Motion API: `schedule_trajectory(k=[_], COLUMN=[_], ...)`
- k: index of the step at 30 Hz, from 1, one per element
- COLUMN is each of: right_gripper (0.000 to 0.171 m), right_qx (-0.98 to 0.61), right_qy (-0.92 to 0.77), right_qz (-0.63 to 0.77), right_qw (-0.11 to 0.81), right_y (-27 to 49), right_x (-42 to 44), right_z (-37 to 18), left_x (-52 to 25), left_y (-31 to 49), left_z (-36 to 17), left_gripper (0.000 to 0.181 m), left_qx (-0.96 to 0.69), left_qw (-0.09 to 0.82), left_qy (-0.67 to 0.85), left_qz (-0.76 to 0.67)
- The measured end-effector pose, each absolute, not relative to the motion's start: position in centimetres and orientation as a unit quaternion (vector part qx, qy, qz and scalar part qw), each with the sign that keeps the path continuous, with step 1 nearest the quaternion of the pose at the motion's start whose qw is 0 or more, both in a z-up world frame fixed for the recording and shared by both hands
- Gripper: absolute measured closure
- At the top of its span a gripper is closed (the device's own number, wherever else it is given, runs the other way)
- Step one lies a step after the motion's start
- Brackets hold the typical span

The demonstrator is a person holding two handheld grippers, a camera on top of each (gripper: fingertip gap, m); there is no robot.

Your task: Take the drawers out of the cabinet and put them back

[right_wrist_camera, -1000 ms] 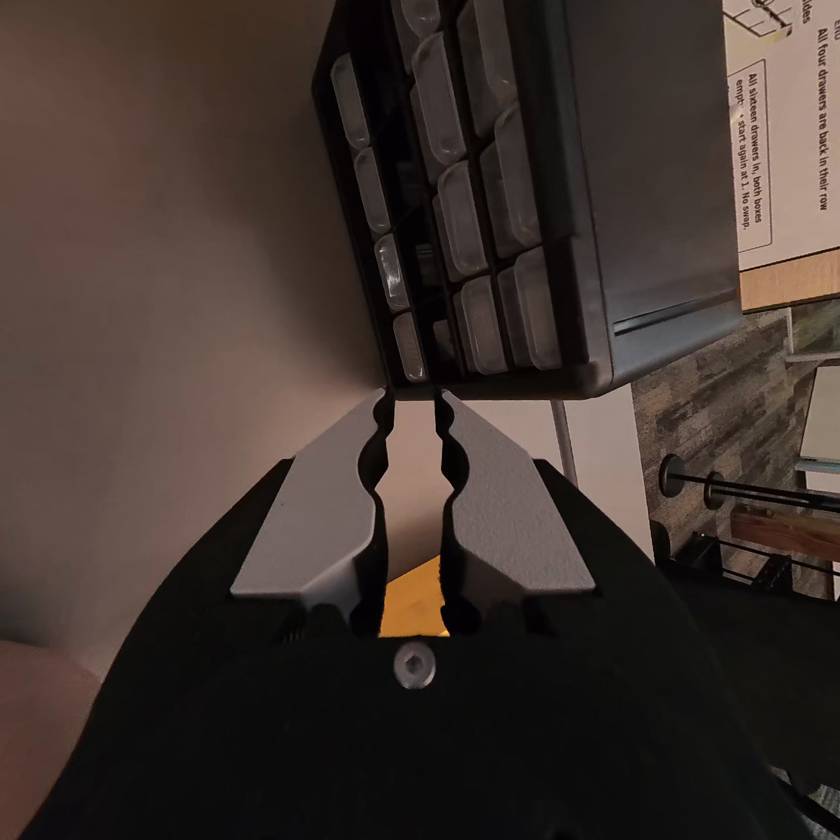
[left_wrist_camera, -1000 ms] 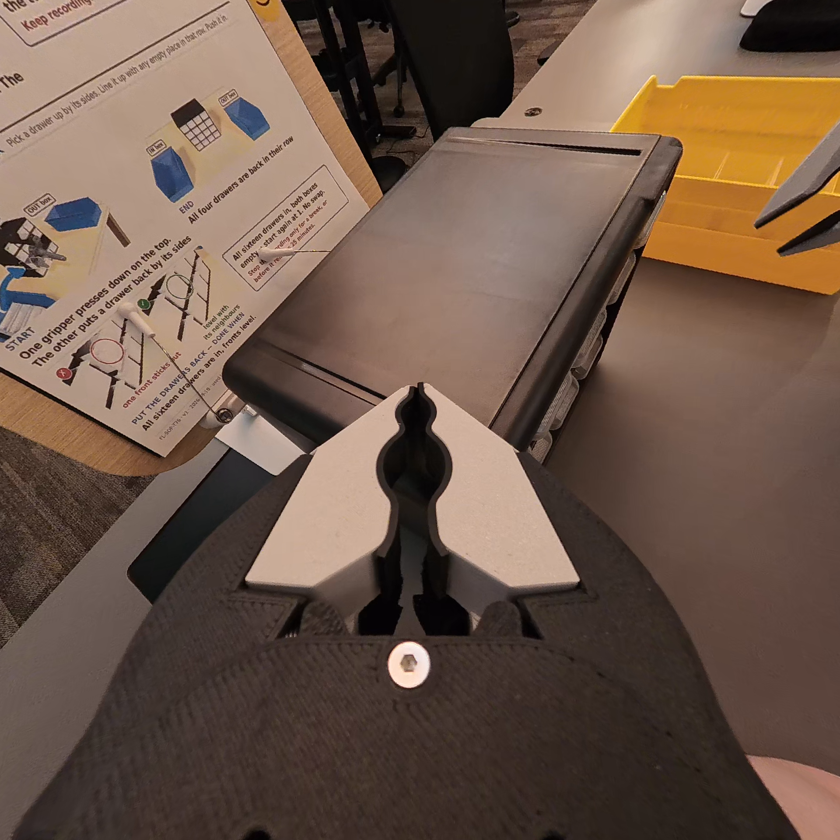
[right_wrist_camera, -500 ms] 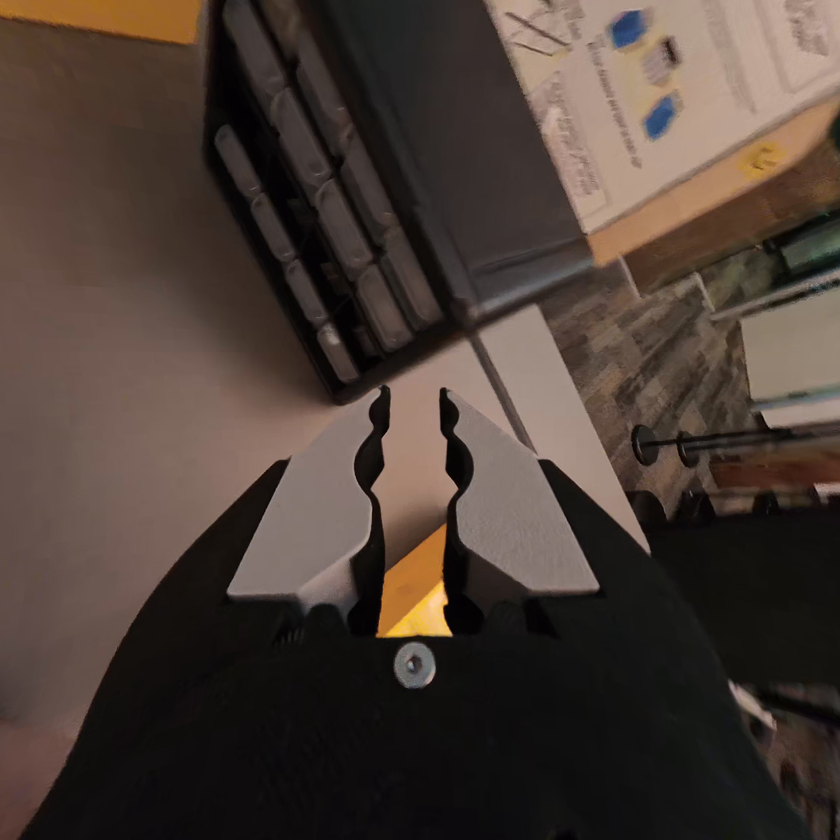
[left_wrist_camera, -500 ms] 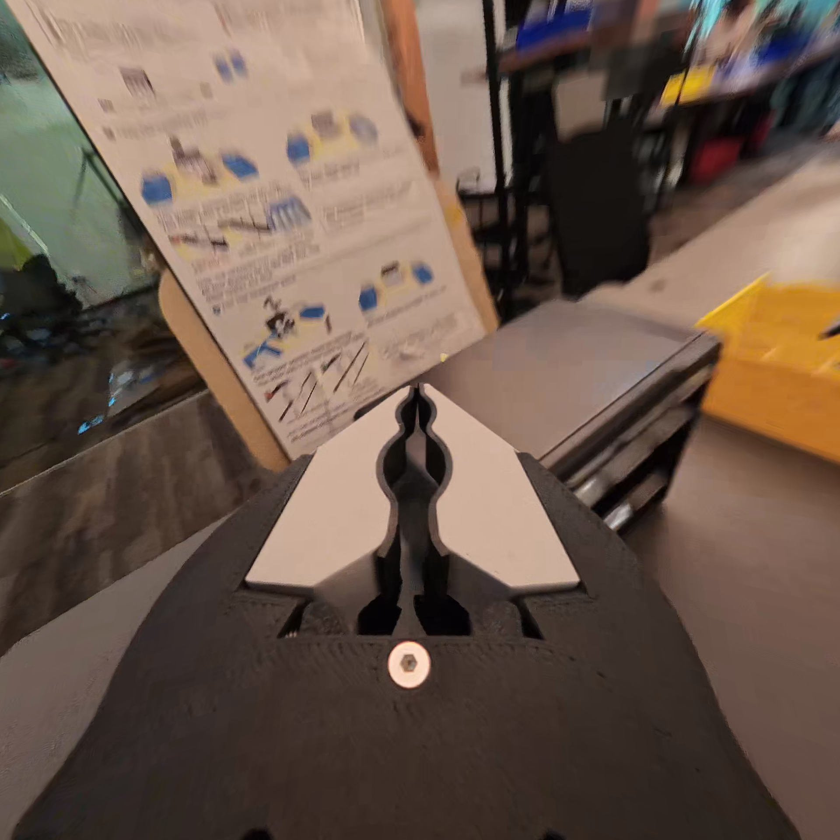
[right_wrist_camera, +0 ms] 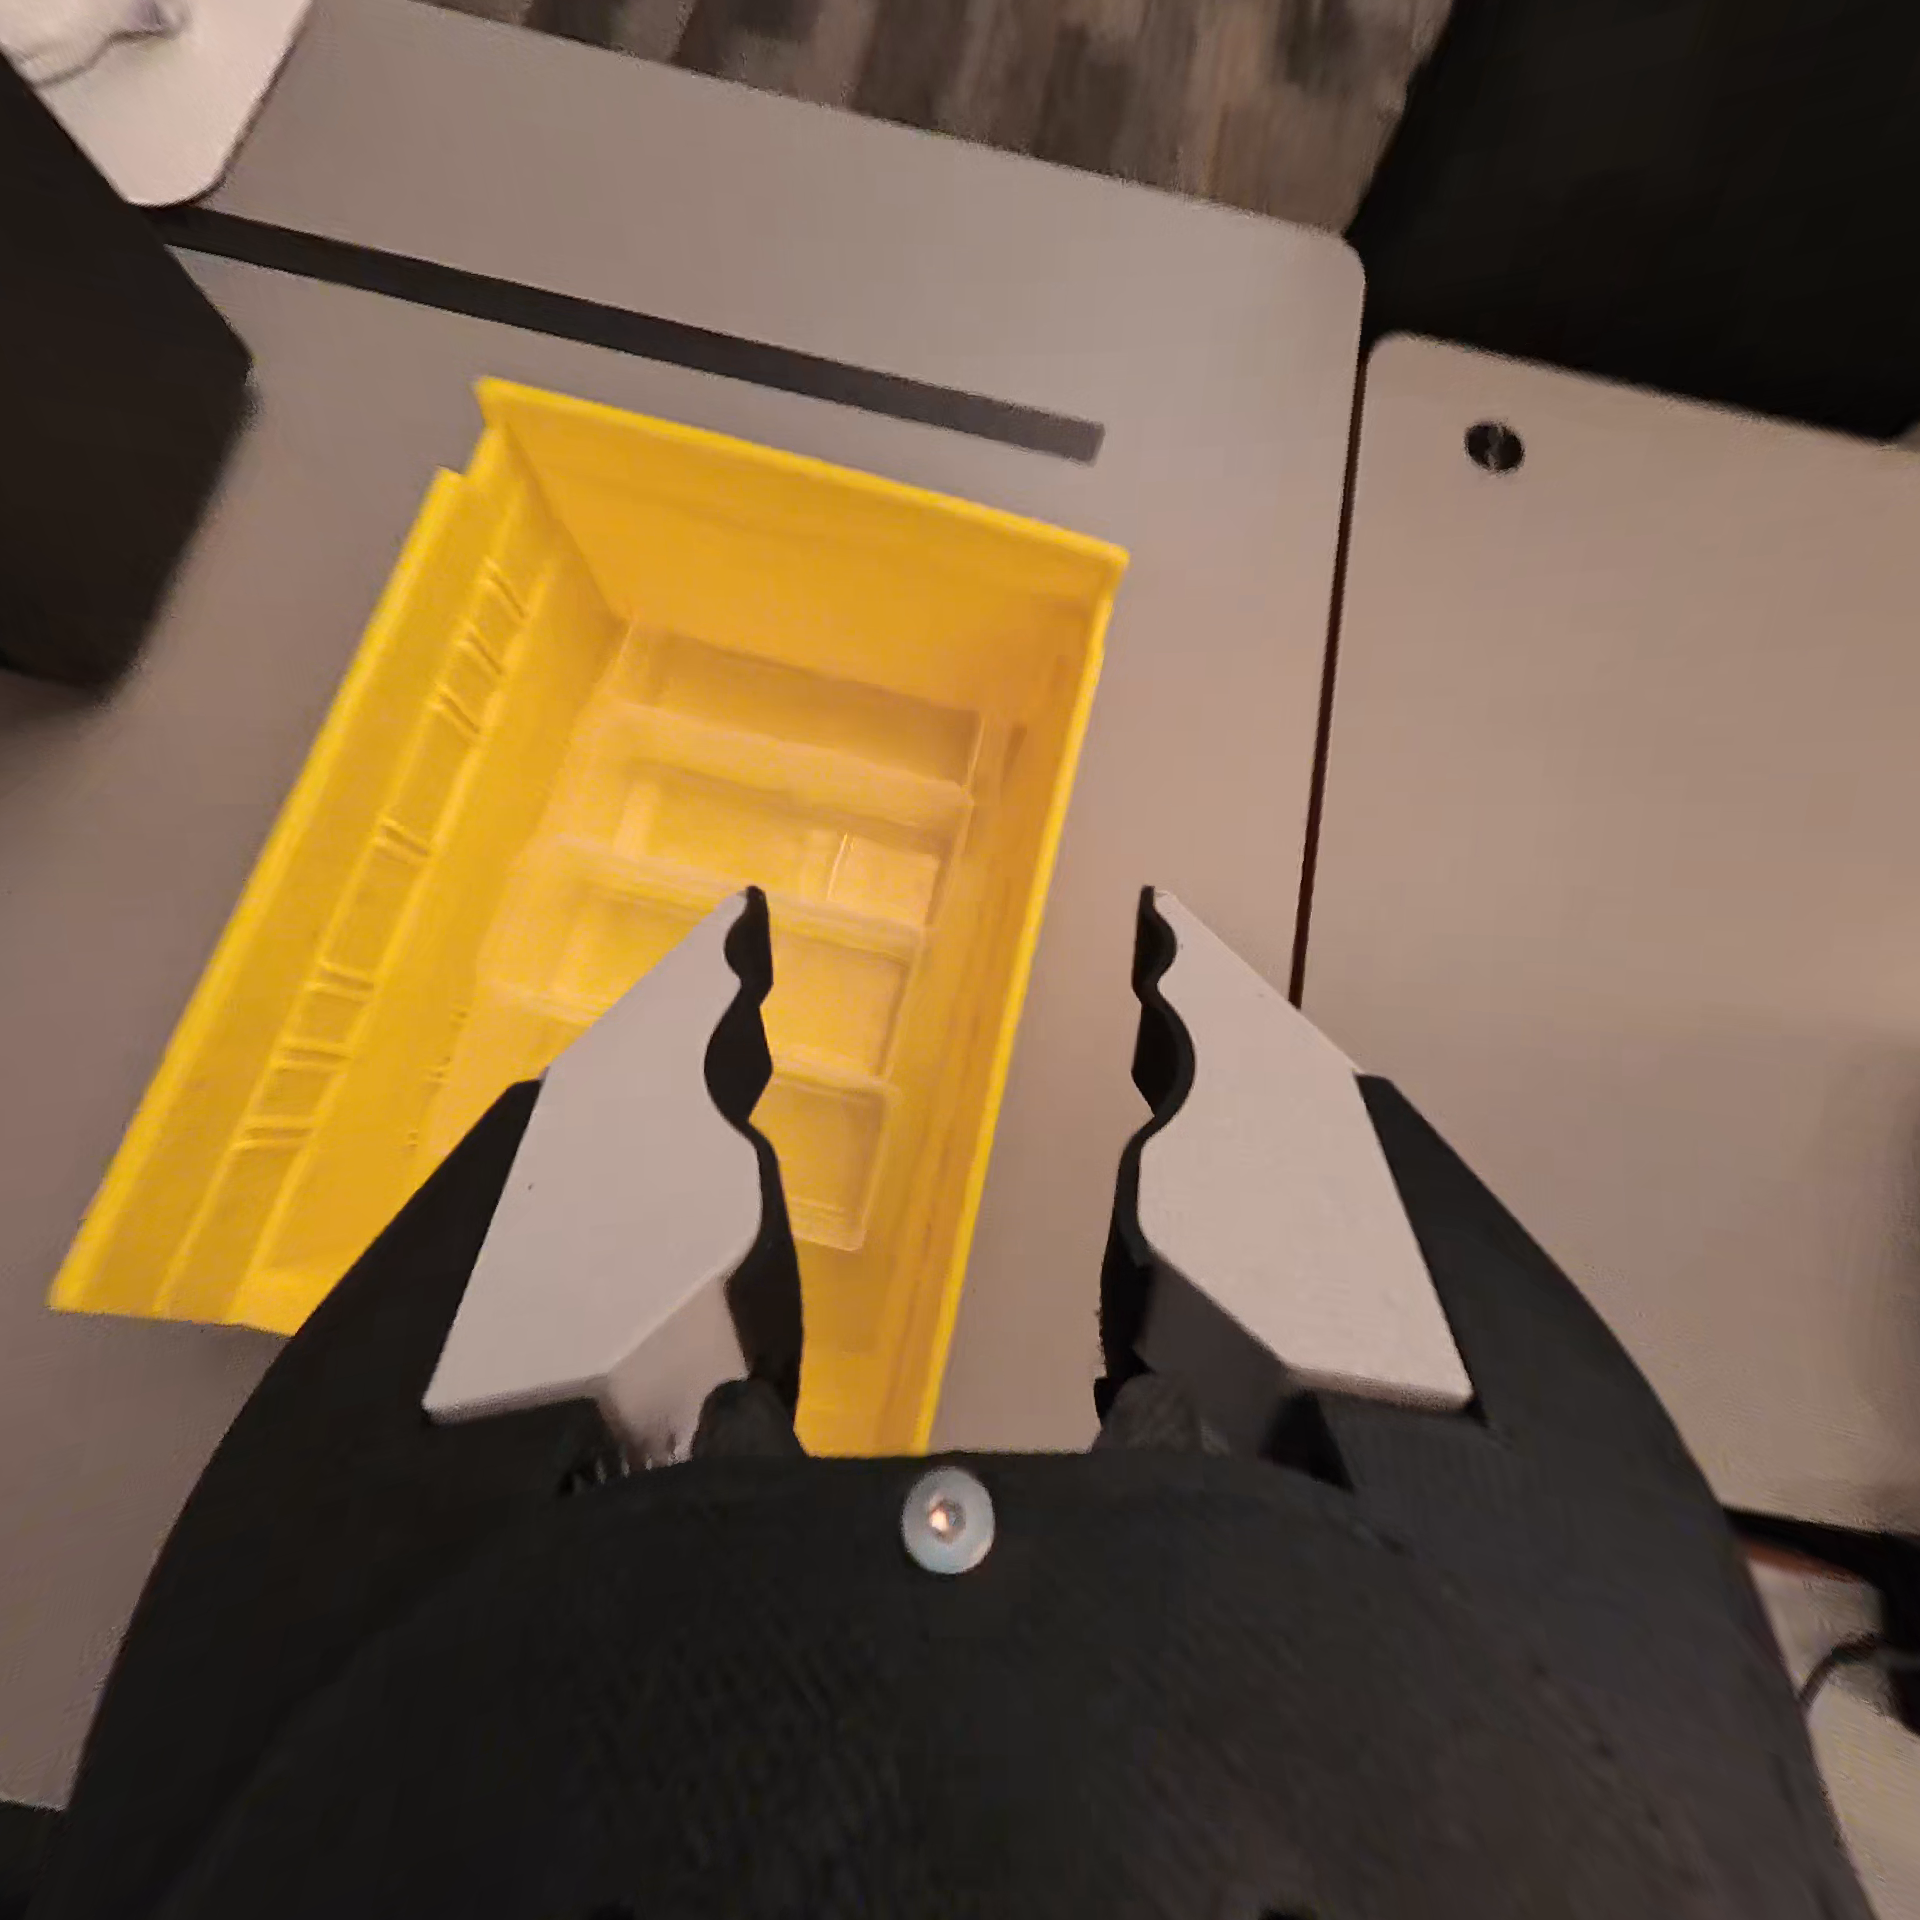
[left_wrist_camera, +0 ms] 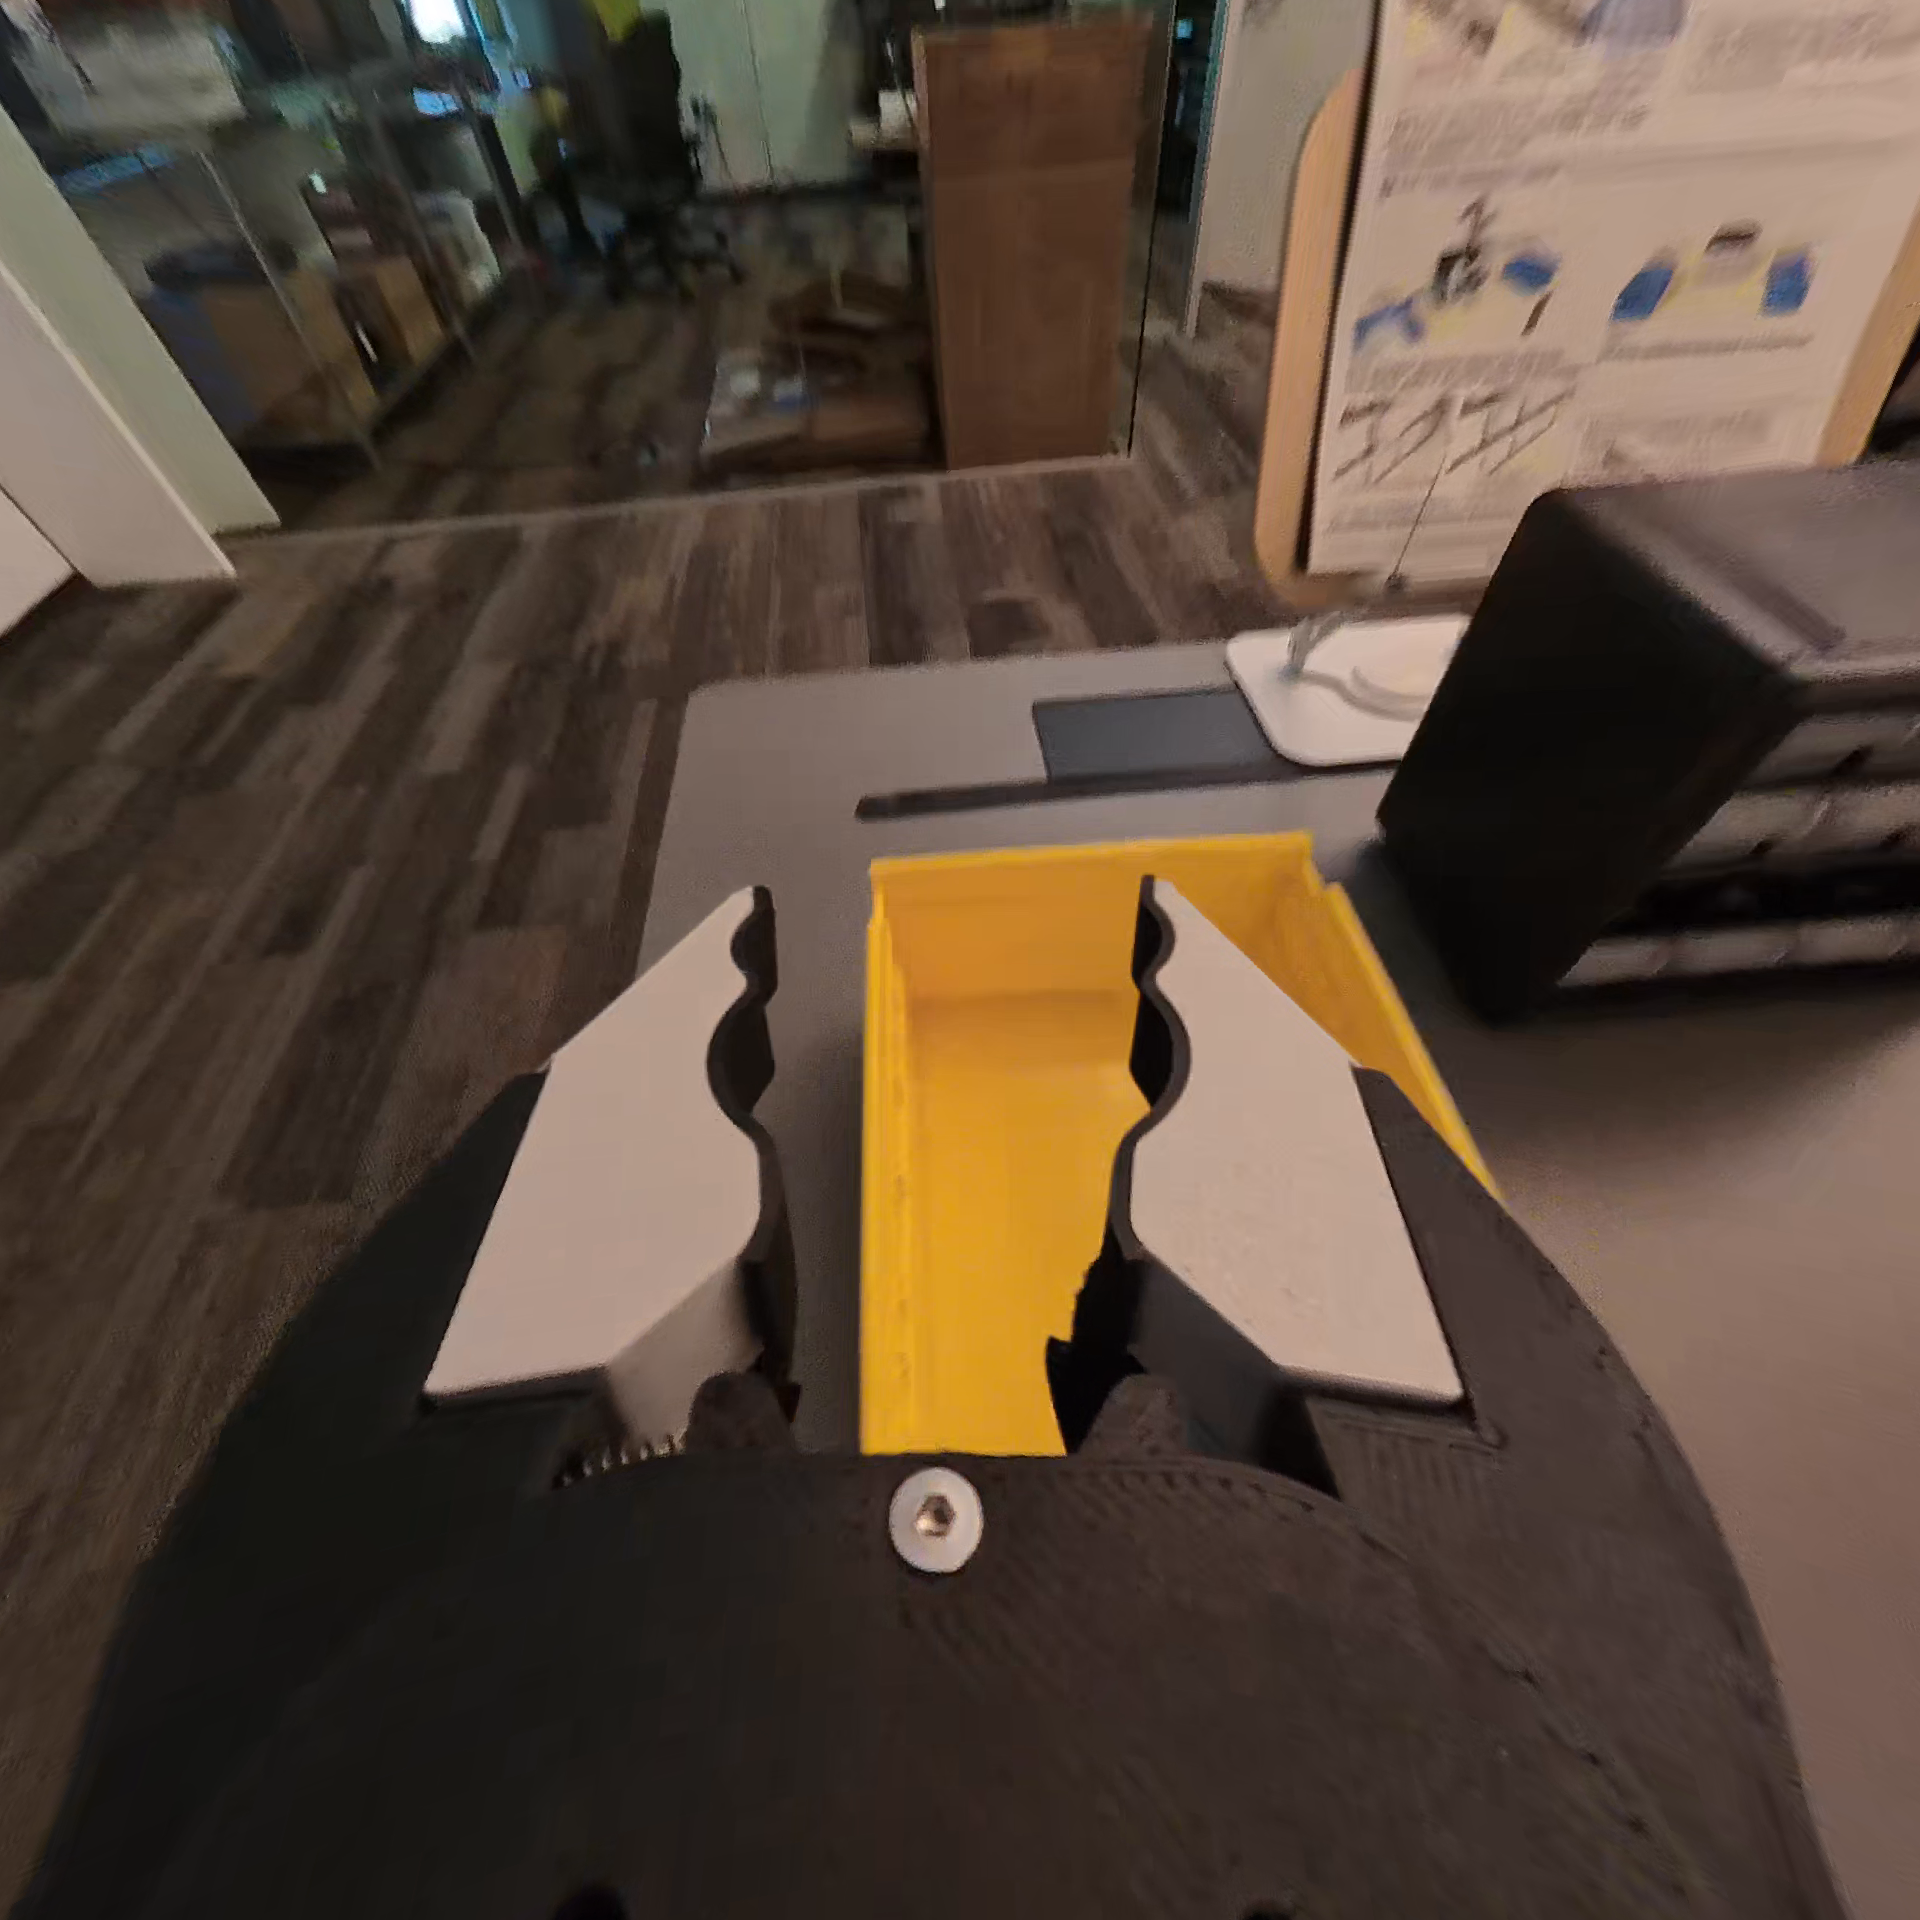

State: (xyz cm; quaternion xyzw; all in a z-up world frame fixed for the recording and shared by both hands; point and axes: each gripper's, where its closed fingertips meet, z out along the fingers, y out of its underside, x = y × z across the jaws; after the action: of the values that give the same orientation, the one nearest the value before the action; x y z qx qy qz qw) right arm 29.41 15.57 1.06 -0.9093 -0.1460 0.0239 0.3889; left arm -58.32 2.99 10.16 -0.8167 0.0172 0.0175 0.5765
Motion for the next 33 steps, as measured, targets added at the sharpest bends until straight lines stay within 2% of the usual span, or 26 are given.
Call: schedule_trajectory(k=[1, 5, 9, 13, 16, 18, 21, 25, 27, 33], right_gripper=[0.102, 0.104, 0.116, 0.138, 0.148, 0.167, 0.167, 0.167, 0.168, 0.168], right_qx=[-0.914, -0.945, -0.97, -0.98, -0.982, -0.98, -0.982, -0.983, -0.984, -0.984], right_qy=[-0.136, -0.133, -0.12, -0.105, -0.111, -0.116, -0.106, -0.11, -0.118, -0.121], right_qz=[0.022, 0.008, 0.032, 0.061, 0.063, 0.087, 0.086, 0.075, 0.06, 0.045], right_qw=[0.381, 0.3, 0.209, 0.16, 0.139, 0.138, 0.132, 0.126, 0.123, 0.121], right_y=[15.4, 14.2, 12.7, 11.2, 10.3, 10.0, 9.6, 9.1, 8.7, 6.8], right_x=[30.3, 32.3, 32.8, 32.4, 32.3, 31.4, 31.5, 31.4, 31.5, 31.1], right_z=[0.2, -4.6, -9.2, -11.7, -12.6, -12.6, -12.6, -12.6, -12.6, -12.6], left_x=[-59.0, -63.0, -64.7, -64.5, -63.9, -63.4, -62.3, -61.2, -60.5, -60.6], left_y=[2.6, 1.2, 0.9, 1.0, 0.5, 0.3, -0.1, -0.6, -0.5, -0.7], left_z=[8.4, 3.2, -0.8, -3.9, -6.0, -6.9, -7.9, -9.0, -9.1, -9.2], left_gripper=[0.113, 0.11, 0.089, 0.096, 0.1, 0.109, 0.132, 0.152, 0.17, 0.176], left_qx=[-0.826, -0.85, -0.889, -0.908, -0.924, -0.931, -0.941, -0.952, -0.953, -0.959], left_qw=[0.564, 0.522, 0.458, 0.411, 0.37, 0.353, 0.323, 0.284, 0.276, 0.267], left_qy=[0.027, 0.024, -0.019, -0.055, -0.05, -0.036, -0.006, 0.019, 0.019, 0.048], left_qz=[0.013, 0.065, 0.018, -0.064, -0.087, -0.091, -0.103, -0.11, -0.125, -0.079])
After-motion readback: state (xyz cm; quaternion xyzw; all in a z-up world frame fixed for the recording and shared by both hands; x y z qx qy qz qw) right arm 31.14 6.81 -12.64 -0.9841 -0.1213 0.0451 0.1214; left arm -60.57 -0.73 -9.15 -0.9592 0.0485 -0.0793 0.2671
